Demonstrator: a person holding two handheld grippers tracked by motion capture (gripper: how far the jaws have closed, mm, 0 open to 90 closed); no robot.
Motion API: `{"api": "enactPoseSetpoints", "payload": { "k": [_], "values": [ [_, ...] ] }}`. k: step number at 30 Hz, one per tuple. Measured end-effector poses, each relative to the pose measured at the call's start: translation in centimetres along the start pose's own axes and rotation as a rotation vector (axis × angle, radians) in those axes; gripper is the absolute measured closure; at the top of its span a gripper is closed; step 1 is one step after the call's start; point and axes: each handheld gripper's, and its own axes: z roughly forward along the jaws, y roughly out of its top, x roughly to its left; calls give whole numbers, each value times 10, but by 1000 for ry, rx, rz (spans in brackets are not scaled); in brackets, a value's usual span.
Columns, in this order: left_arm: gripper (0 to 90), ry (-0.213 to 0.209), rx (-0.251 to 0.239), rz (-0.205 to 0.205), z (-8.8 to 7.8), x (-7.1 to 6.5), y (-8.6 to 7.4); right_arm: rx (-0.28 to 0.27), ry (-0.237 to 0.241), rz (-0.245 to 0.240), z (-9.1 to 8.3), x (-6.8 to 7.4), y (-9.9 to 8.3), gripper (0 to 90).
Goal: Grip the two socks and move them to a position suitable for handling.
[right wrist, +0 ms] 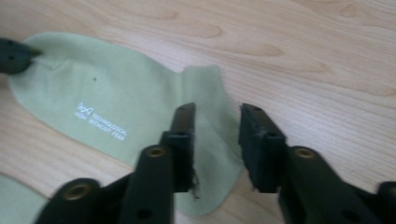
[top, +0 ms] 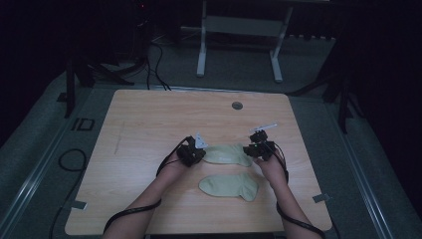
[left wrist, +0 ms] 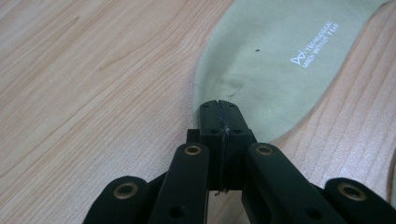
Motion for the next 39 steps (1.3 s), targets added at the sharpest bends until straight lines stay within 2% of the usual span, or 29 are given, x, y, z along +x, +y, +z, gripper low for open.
{"api": "enactPoseSetpoints", "payload": {
  "k": [3,6,8,11,14,16,18,24,29,31,32,34,36,37,39],
  "values": [
    [891,5,-5,10,0,-1,0,-2,-9,1,1,-1,1,643],
    [891,5,-5,8,0,-1,-1,-7,-7,-22,2,3,2,667],
    [891,4,-9,4,0,-1,-1,-3,-14,-68,7,11,4,737],
    [891,4,-9,1,0,-1,-1,1,-13,-78,11,13,5,783],
    [891,0,-14,-12,0,0,-1,5,-10,-64,23,13,8,831],
    [891,-5,-15,-16,0,1,-2,3,-7,-58,29,13,9,831],
    [891,-4,-10,-11,0,1,-1,25,-31,-65,36,14,9,831],
    [890,-8,-7,-14,0,1,0,24,-57,-54,35,3,6,833],
    [884,-42,-4,-50,1,2,2,26,-53,-36,34,-3,5,831],
    [858,-49,3,-52,1,1,4,28,-48,-38,34,-4,5,801],
    [832,-54,2,-55,1,0,5,32,-39,-40,33,-3,6,748],
    [799,-42,-34,-76,-3,-1,7,12,-21,-34,31,-2,7,626],
    [714,-22,-49,-65,-9,1,11,-3,-12,-26,29,-2,7,537],
    [701,-22,-49,-65,-9,1,11,-3,-12,-26,29,-2,7,537],
    [674,-29,-46,-69,-13,3,11,0,6,-27,27,0,7,455]
  ]
}}
